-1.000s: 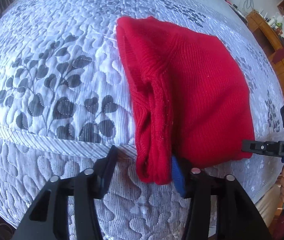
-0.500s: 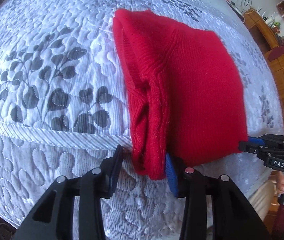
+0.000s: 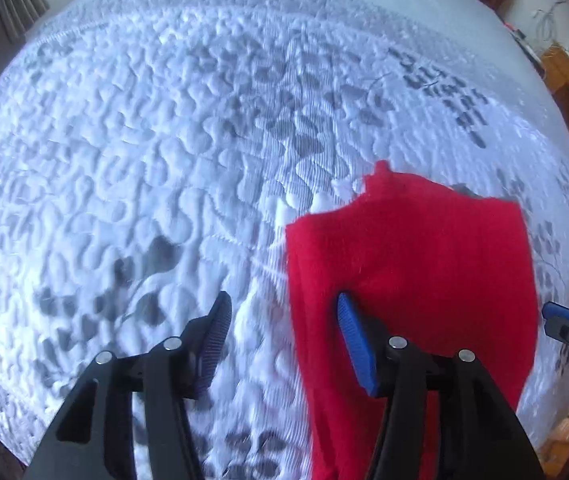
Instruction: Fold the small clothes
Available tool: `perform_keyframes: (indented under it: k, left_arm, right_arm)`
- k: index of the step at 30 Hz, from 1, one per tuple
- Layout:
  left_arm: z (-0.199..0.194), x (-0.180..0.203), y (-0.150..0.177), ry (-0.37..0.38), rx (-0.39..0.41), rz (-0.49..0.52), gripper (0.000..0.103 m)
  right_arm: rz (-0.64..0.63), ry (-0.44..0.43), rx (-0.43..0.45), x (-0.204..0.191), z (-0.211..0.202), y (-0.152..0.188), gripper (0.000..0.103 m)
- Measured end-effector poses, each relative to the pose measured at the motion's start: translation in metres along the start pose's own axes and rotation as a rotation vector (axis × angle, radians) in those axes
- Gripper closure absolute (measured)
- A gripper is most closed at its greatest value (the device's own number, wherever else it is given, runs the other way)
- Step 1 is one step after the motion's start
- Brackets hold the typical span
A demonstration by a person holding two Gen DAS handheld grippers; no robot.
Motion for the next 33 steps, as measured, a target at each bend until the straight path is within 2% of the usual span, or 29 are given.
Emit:
perform_keyframes:
  k: [2,3,4,5,7,10,12,14,17,18,19,20,22,25,27,30,31,33]
  left_arm:
    - [0.007,0.002,-0.002,0.034,-0.003,-0.027,0.052]
    - [0.010,0.004,-0.003,0.071,-0.004,-0.033,0.069]
    - [0.011,0.006,-0.003,0.101,-0.010,-0.034,0.082]
    - [0.009,0.008,-0.003,0.092,-0.005,-0.029,0.085]
    - [0.004,0.010,-0.001,0.041,0.016,0.014,0.090]
    - [0.004,-0.003,0.007,-0.012,0.040,0.016,0.094]
    - [0.009,-0.013,0.011,-0.011,0.037,-0.010,0.094]
    - [0.007,-0.015,0.009,0.010,0.040,-0.024,0.094]
    - [-0.005,-0.014,0.011,0.005,0.034,-0.014,0.081]
    - [-0.012,-0.015,0.014,-0.001,0.039,-0.013,0.073]
    - [-0.022,-0.015,0.019,-0.007,0.045,-0.007,0.065]
    - [-0.032,-0.014,0.029,0.000,0.049,-0.003,0.062]
    - [-0.049,-0.010,0.051,0.046,0.052,-0.007,0.049]
    - [-0.064,0.002,0.093,0.104,0.039,0.005,0.047]
    - [-0.068,0.011,0.118,0.088,0.041,0.025,0.047]
    - [-0.061,0.017,0.138,0.040,0.037,0.040,0.047]
    - [-0.057,0.018,0.141,0.032,0.027,0.033,0.047]
    - [-0.048,0.019,0.146,0.005,0.024,0.048,0.047]
  right_arm:
    - [0.038,-0.045,-0.019,0.007,0.014,-0.013,0.042]
    - [0.052,-0.064,-0.026,0.009,0.023,-0.020,0.047]
    - [0.053,-0.075,-0.035,0.010,0.032,-0.024,0.062]
    - [0.052,-0.071,-0.042,0.009,0.036,-0.026,0.068]
    - [0.015,-0.060,-0.024,0.002,0.037,-0.027,0.072]
    - [-0.058,-0.019,0.006,-0.006,0.036,-0.025,0.073]
    - [-0.040,-0.016,-0.003,-0.001,0.043,-0.026,0.070]
    - [-0.016,-0.009,-0.008,0.002,0.045,-0.027,0.061]
    - [-0.022,-0.005,0.011,0.000,0.031,-0.020,0.056]
    - [-0.037,0.000,0.014,-0.003,0.021,-0.012,0.056]
    - [-0.046,0.002,0.014,-0.005,0.014,-0.004,0.052]
    - [-0.059,-0.002,0.008,-0.008,0.004,0.011,0.043]
    - [-0.075,-0.022,-0.017,-0.011,-0.007,0.040,0.039]
    - [-0.044,-0.057,-0.086,-0.005,-0.012,0.093,0.039]
    - [0.024,-0.115,-0.132,0.001,-0.008,0.125,0.044]
    - [0.138,-0.224,-0.160,0.006,0.001,0.150,0.055]
    - [0.177,-0.245,-0.164,0.007,0.006,0.154,0.060]
    - [0.209,-0.243,-0.161,0.009,0.009,0.156,0.082]
Point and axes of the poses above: each gripper's, at about its wrist camera, not at the fingertips, and z roughly the way its jaws point, x to its right, y to its underside, the point moved 3 cm from there along z, roughly the way its jaws point, and after that the axes turned 4 degrees about x, right-handed, at the moved point
